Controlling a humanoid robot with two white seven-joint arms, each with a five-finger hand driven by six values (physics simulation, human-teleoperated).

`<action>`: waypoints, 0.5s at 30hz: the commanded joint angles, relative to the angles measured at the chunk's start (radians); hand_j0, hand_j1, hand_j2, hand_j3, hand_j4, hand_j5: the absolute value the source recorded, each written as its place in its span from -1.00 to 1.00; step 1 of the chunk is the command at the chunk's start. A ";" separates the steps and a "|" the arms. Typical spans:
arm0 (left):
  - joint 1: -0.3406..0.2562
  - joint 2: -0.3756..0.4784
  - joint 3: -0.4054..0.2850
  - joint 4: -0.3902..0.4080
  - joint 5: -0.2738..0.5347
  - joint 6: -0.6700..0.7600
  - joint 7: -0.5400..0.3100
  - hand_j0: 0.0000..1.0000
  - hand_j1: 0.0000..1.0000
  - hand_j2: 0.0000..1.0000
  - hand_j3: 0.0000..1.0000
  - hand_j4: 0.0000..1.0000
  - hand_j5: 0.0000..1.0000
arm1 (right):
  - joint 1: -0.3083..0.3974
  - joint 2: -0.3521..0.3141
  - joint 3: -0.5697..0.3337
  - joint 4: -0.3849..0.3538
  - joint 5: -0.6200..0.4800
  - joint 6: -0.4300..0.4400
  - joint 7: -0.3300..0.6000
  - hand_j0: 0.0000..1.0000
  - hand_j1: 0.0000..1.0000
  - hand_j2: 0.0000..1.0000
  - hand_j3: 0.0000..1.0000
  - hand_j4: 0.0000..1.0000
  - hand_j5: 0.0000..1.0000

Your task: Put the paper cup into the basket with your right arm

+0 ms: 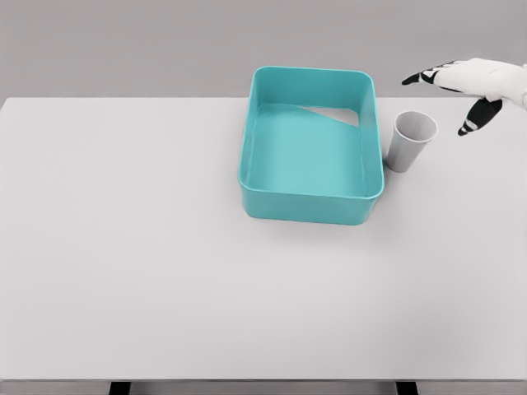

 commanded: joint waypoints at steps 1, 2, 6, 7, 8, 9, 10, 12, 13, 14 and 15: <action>0.000 0.000 0.000 0.000 0.001 -0.001 0.000 1.00 1.00 1.00 1.00 1.00 1.00 | 0.000 0.026 0.020 0.003 0.015 -0.016 0.000 1.00 1.00 1.00 1.00 1.00 1.00; 0.000 0.000 0.000 0.000 0.001 -0.001 0.000 1.00 1.00 1.00 1.00 1.00 1.00 | 0.000 0.026 0.025 0.001 0.015 -0.022 0.000 1.00 1.00 1.00 1.00 1.00 1.00; 0.000 0.000 0.000 0.000 0.001 0.001 0.000 1.00 1.00 1.00 1.00 1.00 1.00 | 0.000 0.031 0.042 -0.036 0.015 -0.031 0.000 1.00 1.00 1.00 1.00 1.00 1.00; 0.000 0.000 0.000 0.000 0.001 0.001 0.000 1.00 1.00 1.00 1.00 1.00 1.00 | 0.000 0.035 0.049 -0.034 0.016 -0.030 0.000 1.00 1.00 1.00 1.00 1.00 1.00; 0.000 0.000 0.000 0.000 0.001 0.001 0.000 1.00 1.00 1.00 1.00 1.00 1.00 | 0.000 0.035 0.049 -0.033 0.016 -0.031 0.000 1.00 1.00 1.00 1.00 1.00 1.00; 0.000 0.000 0.000 0.000 0.001 0.001 0.000 1.00 1.00 1.00 1.00 1.00 1.00 | 0.000 0.035 0.054 -0.030 0.033 -0.030 0.000 1.00 1.00 1.00 1.00 1.00 1.00; 0.000 0.000 0.000 0.000 0.001 0.001 0.000 1.00 1.00 1.00 1.00 1.00 1.00 | 0.000 0.035 0.054 -0.025 0.041 -0.030 0.000 1.00 1.00 1.00 1.00 1.00 1.00; 0.000 0.000 0.000 0.000 0.001 -0.001 0.000 1.00 1.00 1.00 1.00 1.00 1.00 | 0.000 0.037 0.054 -0.022 0.041 -0.030 0.000 1.00 1.00 1.00 1.00 1.00 1.00; 0.000 0.000 0.000 0.000 0.001 0.001 0.000 1.00 1.00 1.00 1.00 1.00 1.00 | 0.000 0.038 0.060 -0.016 0.041 -0.030 0.000 1.00 1.00 1.00 1.00 1.00 1.00; 0.000 0.000 0.000 0.000 0.001 0.001 0.000 1.00 1.00 1.00 1.00 1.00 1.00 | 0.000 0.040 0.069 -0.016 0.041 -0.028 0.000 1.00 1.00 1.00 1.00 1.00 1.00; 0.000 0.000 0.000 0.000 0.001 -0.001 0.000 1.00 1.00 1.00 1.00 1.00 1.00 | -0.009 0.040 0.069 0.036 0.042 -0.030 0.000 1.00 1.00 1.00 1.00 1.00 1.00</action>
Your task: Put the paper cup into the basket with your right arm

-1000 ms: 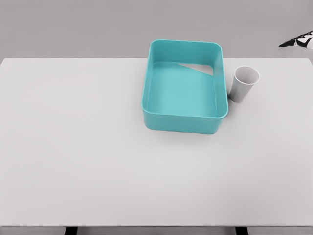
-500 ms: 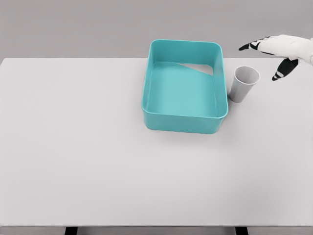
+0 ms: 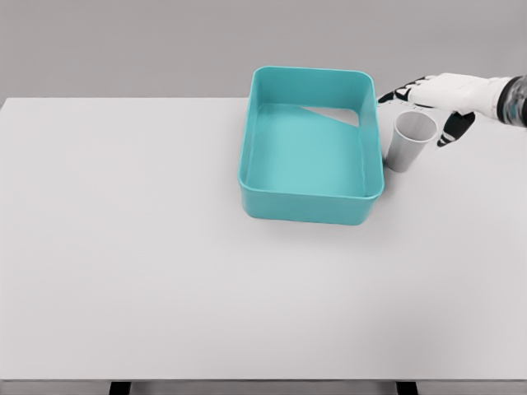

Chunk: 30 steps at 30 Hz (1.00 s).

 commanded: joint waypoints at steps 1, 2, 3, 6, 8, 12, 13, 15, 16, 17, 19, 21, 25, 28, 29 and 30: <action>0.000 0.000 0.000 0.000 0.001 0.001 0.000 1.00 1.00 1.00 1.00 1.00 1.00 | -0.002 0.002 0.006 0.085 0.006 -0.001 0.000 1.00 1.00 1.00 1.00 1.00 1.00; 0.000 0.000 0.000 0.000 0.001 -0.001 0.000 1.00 1.00 1.00 1.00 1.00 1.00 | -0.002 0.007 0.006 0.102 0.006 -0.006 0.000 1.00 1.00 1.00 1.00 1.00 1.00; 0.000 0.000 0.000 0.000 0.001 0.001 0.000 1.00 1.00 1.00 1.00 1.00 1.00 | -0.002 0.010 0.008 0.104 0.004 -0.007 0.000 1.00 1.00 1.00 1.00 1.00 1.00; 0.000 0.000 0.000 0.000 0.001 0.001 0.000 1.00 1.00 1.00 1.00 1.00 1.00 | -0.003 0.016 0.019 0.104 0.006 -0.006 0.000 1.00 1.00 1.00 1.00 1.00 1.00; 0.000 0.000 0.000 0.000 0.001 0.001 0.000 1.00 1.00 1.00 1.00 1.00 1.00 | -0.005 0.027 0.020 0.104 0.004 -0.006 0.000 1.00 1.00 1.00 1.00 1.00 1.00; 0.000 0.000 0.000 0.000 0.001 0.001 0.000 1.00 1.00 1.00 1.00 1.00 1.00 | -0.014 0.044 0.022 0.139 0.007 -0.007 0.000 1.00 1.00 1.00 1.00 1.00 1.00; 0.000 0.000 0.000 0.000 0.001 -0.001 0.000 1.00 1.00 1.00 1.00 1.00 1.00 | -0.014 0.053 0.022 0.147 0.007 -0.007 0.000 1.00 1.00 1.00 1.00 1.00 1.00; 0.000 0.000 0.000 0.000 0.001 0.001 0.000 1.00 1.00 1.00 1.00 1.00 1.00 | -0.018 0.061 0.022 0.159 0.022 -0.007 0.000 1.00 1.00 1.00 1.00 1.00 1.00; 0.000 0.000 0.000 0.000 0.001 -0.001 0.000 1.00 1.00 1.00 1.00 1.00 1.00 | -0.020 0.062 0.023 0.164 0.024 -0.007 0.000 1.00 1.00 1.00 1.00 1.00 1.00; 0.000 0.000 0.000 0.000 0.001 0.001 0.000 1.00 1.00 1.00 1.00 1.00 1.00 | -0.020 0.062 0.023 0.165 0.024 -0.007 0.000 1.00 1.00 1.00 1.00 1.00 1.00; 0.000 0.000 0.000 0.000 0.001 -0.001 0.000 1.00 1.00 1.00 1.00 1.00 1.00 | -0.020 0.074 0.023 0.170 0.032 -0.007 0.000 1.00 1.00 1.00 1.00 1.00 1.00; 0.000 0.000 0.000 0.000 0.001 -0.001 0.000 1.00 1.00 1.00 1.00 1.00 1.00 | -0.023 0.093 0.034 0.193 0.039 -0.007 0.000 1.00 1.00 1.00 1.00 1.00 1.00; 0.000 0.000 0.000 0.000 0.001 0.001 0.000 1.00 1.00 1.00 1.00 1.00 1.00 | -0.028 0.096 0.036 0.228 0.047 -0.027 0.000 1.00 1.00 1.00 1.00 1.00 1.00; 0.000 0.000 0.000 0.000 0.001 -0.001 0.000 1.00 1.00 1.00 1.00 1.00 1.00 | -0.029 0.108 0.043 0.237 0.056 -0.029 0.000 1.00 1.00 1.00 1.00 1.00 1.00; 0.000 0.000 0.000 0.000 0.001 0.001 0.000 1.00 1.00 1.00 1.00 1.00 1.00 | -0.032 0.108 0.043 0.237 0.061 -0.029 0.000 1.00 1.00 1.00 1.00 1.00 1.00; 0.000 0.000 0.000 0.000 0.001 0.001 0.000 1.00 1.00 1.00 1.00 1.00 1.00 | -0.034 0.110 0.043 0.237 0.065 -0.029 0.000 1.00 1.00 1.00 1.00 1.00 1.00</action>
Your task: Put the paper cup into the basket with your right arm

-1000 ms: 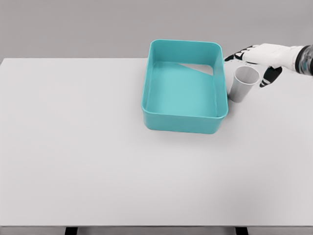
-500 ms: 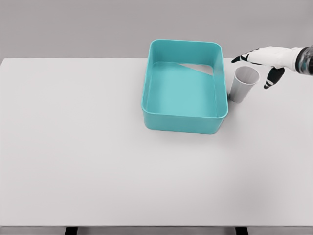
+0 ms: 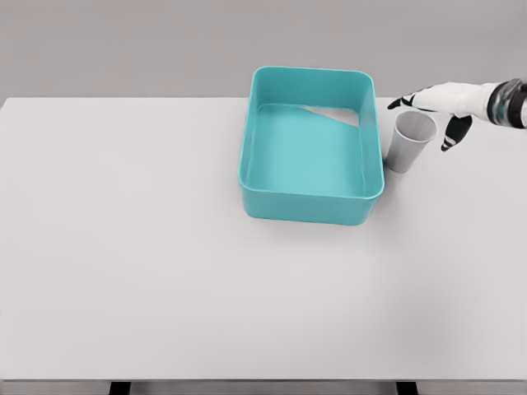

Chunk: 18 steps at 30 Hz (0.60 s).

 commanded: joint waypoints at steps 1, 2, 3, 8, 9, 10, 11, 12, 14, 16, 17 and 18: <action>0.000 0.000 0.000 0.000 0.001 0.001 0.000 1.00 1.00 1.00 1.00 1.00 1.00 | -0.002 0.006 0.001 0.011 0.008 -0.001 0.000 1.00 1.00 1.00 1.00 1.00 1.00; 0.000 0.000 0.000 0.000 0.001 -0.001 0.000 1.00 1.00 1.00 1.00 1.00 1.00 | -0.005 0.015 0.001 0.023 0.009 -0.001 0.000 1.00 1.00 1.00 1.00 1.00 1.00; 0.000 0.000 0.000 0.000 0.001 -0.001 0.000 1.00 1.00 1.00 1.00 1.00 1.00 | -0.006 0.020 0.001 0.023 0.009 -0.003 0.000 1.00 1.00 1.00 1.00 1.00 1.00; 0.000 0.000 0.000 0.000 0.001 -0.001 0.000 1.00 1.00 1.00 1.00 1.00 1.00 | -0.008 0.025 0.020 0.025 0.009 -0.001 0.000 1.00 1.00 1.00 1.00 1.00 1.00; 0.000 0.000 0.000 0.000 0.001 -0.001 0.000 1.00 1.00 1.00 1.00 1.00 1.00 | -0.008 0.025 0.020 0.025 0.009 -0.003 0.000 1.00 1.00 1.00 1.00 1.00 1.00; 0.000 0.000 0.000 0.000 0.001 -0.001 0.000 1.00 1.00 1.00 1.00 1.00 1.00 | -0.008 0.025 0.020 0.025 0.011 -0.003 0.000 1.00 1.00 1.00 1.00 1.00 1.00; 0.000 0.000 0.000 0.000 0.001 -0.001 0.000 1.00 1.00 1.00 1.00 1.00 1.00 | -0.008 0.025 0.020 0.025 0.011 -0.003 0.000 1.00 1.00 1.00 1.00 1.00 1.00; 0.000 0.000 0.000 0.000 0.001 0.001 0.000 1.00 1.00 1.00 1.00 1.00 1.00 | -0.008 0.025 0.020 0.025 0.011 -0.003 0.000 1.00 1.00 1.00 1.00 1.00 1.00; 0.000 0.000 0.000 0.000 0.001 -0.001 0.000 1.00 1.00 1.00 1.00 1.00 1.00 | -0.008 0.025 0.020 0.025 0.011 -0.003 0.000 1.00 1.00 1.00 1.00 1.00 1.00; 0.000 0.000 0.000 0.000 0.001 0.001 0.000 1.00 1.00 1.00 1.00 1.00 1.00 | -0.008 0.026 0.020 0.025 0.011 -0.003 0.000 1.00 1.00 1.00 1.00 1.00 1.00; 0.000 0.000 0.000 0.000 0.001 0.001 0.000 1.00 1.00 1.00 1.00 1.00 1.00 | -0.008 0.025 0.023 0.025 0.011 -0.001 0.000 1.00 1.00 1.00 1.00 1.00 1.00; 0.000 0.000 0.000 0.000 0.001 0.001 0.000 1.00 1.00 1.00 1.00 1.00 1.00 | -0.008 0.025 0.027 0.025 0.016 -0.003 0.000 1.00 1.00 1.00 1.00 1.00 1.00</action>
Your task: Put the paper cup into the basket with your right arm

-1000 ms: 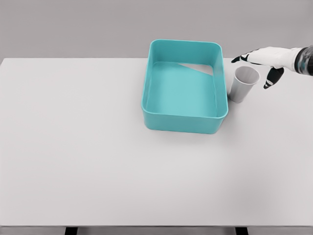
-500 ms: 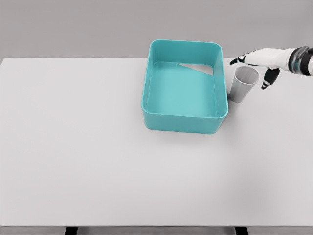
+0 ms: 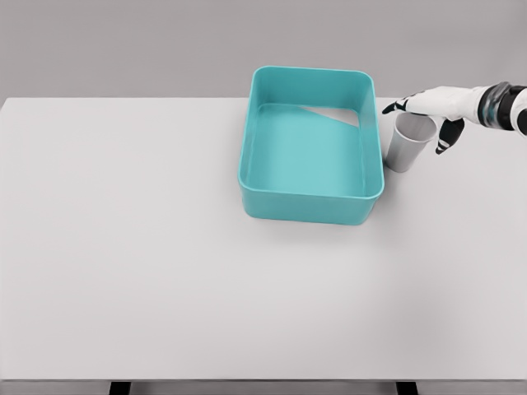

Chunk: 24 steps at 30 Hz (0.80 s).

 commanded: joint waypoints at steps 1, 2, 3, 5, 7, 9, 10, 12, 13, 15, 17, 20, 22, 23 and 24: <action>0.000 0.000 0.000 0.000 0.001 0.001 0.000 1.00 1.00 1.00 1.00 1.00 1.00 | 0.000 -0.001 0.004 0.000 0.002 0.000 0.000 1.00 1.00 1.00 1.00 1.00 1.00; 0.000 0.000 0.000 0.000 0.001 0.001 0.000 1.00 1.00 1.00 1.00 1.00 1.00 | 0.000 -0.001 0.004 0.000 0.004 0.001 0.000 1.00 1.00 1.00 1.00 1.00 1.00; 0.000 0.000 0.000 0.000 0.001 -0.001 0.000 1.00 1.00 1.00 1.00 1.00 1.00 | 0.000 -0.001 0.004 0.000 0.004 0.001 0.000 1.00 1.00 1.00 1.00 1.00 1.00; 0.000 0.000 0.000 0.000 0.001 -0.001 0.000 1.00 1.00 1.00 1.00 1.00 1.00 | 0.000 0.001 0.004 0.000 0.004 0.001 0.000 1.00 1.00 1.00 1.00 1.00 1.00; 0.000 0.000 0.000 0.000 0.001 -0.001 0.000 1.00 1.00 1.00 1.00 1.00 1.00 | 0.000 0.002 0.004 0.000 0.004 0.001 0.000 0.97 0.97 0.97 0.97 0.97 0.97; 0.000 0.000 0.000 0.000 0.001 0.001 0.000 1.00 1.00 1.00 1.00 1.00 1.00 | 0.000 0.002 0.005 0.000 0.005 0.000 0.000 0.88 0.88 0.88 0.88 0.88 0.88; 0.000 0.000 0.000 0.000 0.001 -0.001 0.000 1.00 1.00 1.00 1.00 1.00 1.00 | 0.000 0.002 0.005 0.000 0.005 0.000 0.000 0.86 0.86 0.86 0.86 0.86 0.86; 0.000 0.000 0.000 0.000 0.001 -0.001 0.000 1.00 1.00 1.00 1.00 1.00 1.00 | 0.000 0.001 0.007 0.000 0.005 0.001 0.000 0.85 0.85 0.85 0.85 0.85 0.85; 0.000 0.000 0.000 0.000 0.001 -0.001 0.000 1.00 1.00 1.00 1.00 1.00 1.00 | 0.000 0.002 0.007 0.000 0.005 0.001 0.000 0.81 0.81 0.81 0.81 0.81 0.81; 0.000 0.000 0.000 0.000 0.001 0.001 0.000 1.00 1.00 1.00 1.00 1.00 1.00 | 0.000 0.002 0.007 0.000 0.005 0.000 0.000 0.81 0.81 0.81 0.81 0.81 0.81; 0.000 0.000 0.000 0.000 0.001 -0.001 0.000 1.00 1.00 1.00 1.00 1.00 1.00 | 0.000 0.001 0.007 -0.001 0.005 0.001 0.000 0.78 0.78 0.78 0.78 0.78 0.78; 0.000 0.000 0.000 0.000 0.001 -0.001 0.000 1.00 1.00 1.00 1.00 1.00 1.00 | 0.000 0.001 0.007 -0.003 0.005 0.000 0.000 0.68 0.68 0.68 0.68 0.68 0.68; 0.000 0.000 0.000 0.000 0.001 0.001 0.000 1.00 1.00 1.00 1.00 1.00 1.00 | 0.000 0.001 0.007 -0.003 0.005 0.000 0.000 0.64 0.64 0.64 0.64 0.64 0.64; 0.000 0.000 0.000 0.000 0.001 0.001 0.000 1.00 1.00 1.00 1.00 1.00 1.00 | 0.000 0.001 0.007 -0.003 0.005 0.000 0.000 0.64 0.64 0.64 0.64 0.64 0.64; 0.000 0.000 0.000 0.000 0.001 -0.001 0.000 1.00 1.00 1.00 1.00 1.00 1.00 | 0.000 0.001 0.007 -0.003 0.007 0.001 0.000 0.64 0.64 0.64 0.64 0.64 0.64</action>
